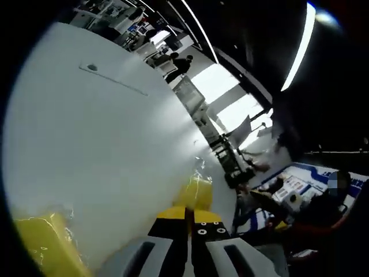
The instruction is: Compare the silicone blocks by pressing each to a similar depth, holding the contact briefly, and releasing to observe deformation and rebound differences across the visible hardness samples.
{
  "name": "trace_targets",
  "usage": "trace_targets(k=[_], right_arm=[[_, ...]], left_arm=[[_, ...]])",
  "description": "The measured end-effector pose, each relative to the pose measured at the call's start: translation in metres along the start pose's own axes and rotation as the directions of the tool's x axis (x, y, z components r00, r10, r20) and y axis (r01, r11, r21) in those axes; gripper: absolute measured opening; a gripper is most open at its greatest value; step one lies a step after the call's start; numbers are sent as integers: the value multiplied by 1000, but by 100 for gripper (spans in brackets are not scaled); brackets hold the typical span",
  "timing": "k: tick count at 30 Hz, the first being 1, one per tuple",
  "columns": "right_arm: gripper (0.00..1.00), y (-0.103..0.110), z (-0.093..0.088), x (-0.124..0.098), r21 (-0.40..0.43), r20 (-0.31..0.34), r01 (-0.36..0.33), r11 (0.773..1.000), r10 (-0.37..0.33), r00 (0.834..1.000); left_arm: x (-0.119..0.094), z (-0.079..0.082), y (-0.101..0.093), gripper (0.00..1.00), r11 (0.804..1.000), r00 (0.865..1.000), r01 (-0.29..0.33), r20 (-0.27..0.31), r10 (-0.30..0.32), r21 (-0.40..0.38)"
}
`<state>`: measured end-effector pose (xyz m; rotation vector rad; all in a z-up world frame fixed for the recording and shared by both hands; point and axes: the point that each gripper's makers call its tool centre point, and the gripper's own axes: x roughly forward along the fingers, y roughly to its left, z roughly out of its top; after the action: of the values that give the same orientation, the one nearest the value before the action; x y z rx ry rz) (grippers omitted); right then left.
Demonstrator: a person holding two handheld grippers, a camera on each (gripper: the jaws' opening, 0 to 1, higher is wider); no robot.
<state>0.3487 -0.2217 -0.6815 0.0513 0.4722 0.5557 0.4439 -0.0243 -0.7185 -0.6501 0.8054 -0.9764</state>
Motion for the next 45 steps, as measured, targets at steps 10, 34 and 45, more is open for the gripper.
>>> trace_targets(k=[10,34,45], right_arm=[[97,5,4,5,-6,6,-22,1000,22,1000],[97,33,86,12,-15,177,-137,990,137,975],[97,93,166,4,-119,281,-317,941,338,898]], left_arm=[[-6,-2,-9,0,999,1000,17,4,-17,38],[-54,60,-132,0,940,917,289,229,-326,183],[-77,68,-182,0,900,881,344,239,-408,269]])
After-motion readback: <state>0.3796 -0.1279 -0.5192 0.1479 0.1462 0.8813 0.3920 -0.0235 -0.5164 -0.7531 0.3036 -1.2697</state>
